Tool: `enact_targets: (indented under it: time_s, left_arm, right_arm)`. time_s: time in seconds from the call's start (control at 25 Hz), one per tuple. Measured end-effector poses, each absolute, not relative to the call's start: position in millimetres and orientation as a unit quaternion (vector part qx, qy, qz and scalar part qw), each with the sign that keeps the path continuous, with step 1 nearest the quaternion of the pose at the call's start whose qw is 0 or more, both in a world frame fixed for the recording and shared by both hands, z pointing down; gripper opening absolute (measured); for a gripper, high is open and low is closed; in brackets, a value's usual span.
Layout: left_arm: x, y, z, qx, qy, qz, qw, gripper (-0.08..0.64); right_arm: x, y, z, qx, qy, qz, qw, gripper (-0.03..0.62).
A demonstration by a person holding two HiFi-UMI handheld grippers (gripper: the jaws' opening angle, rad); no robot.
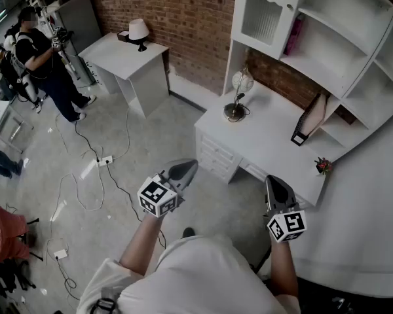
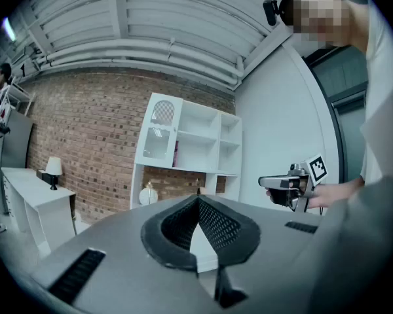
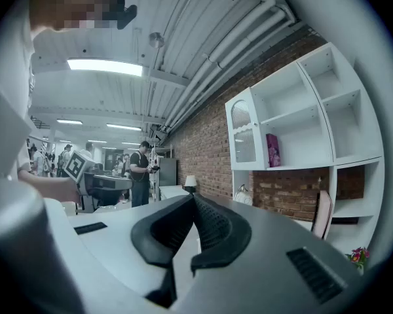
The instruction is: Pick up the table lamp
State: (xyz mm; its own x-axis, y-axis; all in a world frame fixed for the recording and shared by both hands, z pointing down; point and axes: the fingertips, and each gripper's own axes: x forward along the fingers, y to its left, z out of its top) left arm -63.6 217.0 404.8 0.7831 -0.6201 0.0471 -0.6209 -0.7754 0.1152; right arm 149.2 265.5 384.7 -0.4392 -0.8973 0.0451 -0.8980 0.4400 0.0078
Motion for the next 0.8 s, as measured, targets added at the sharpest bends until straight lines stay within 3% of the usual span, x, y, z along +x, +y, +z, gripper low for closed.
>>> enact_targets:
  time_s: [0.8]
  left_arm:
    - [-56.0,216.4,413.9,0.941,-0.33,0.003,0.076,0.017]
  right_arm:
    - [144.8,264.7,375.8,0.521,-0.854,0.0,0.011,0.012]
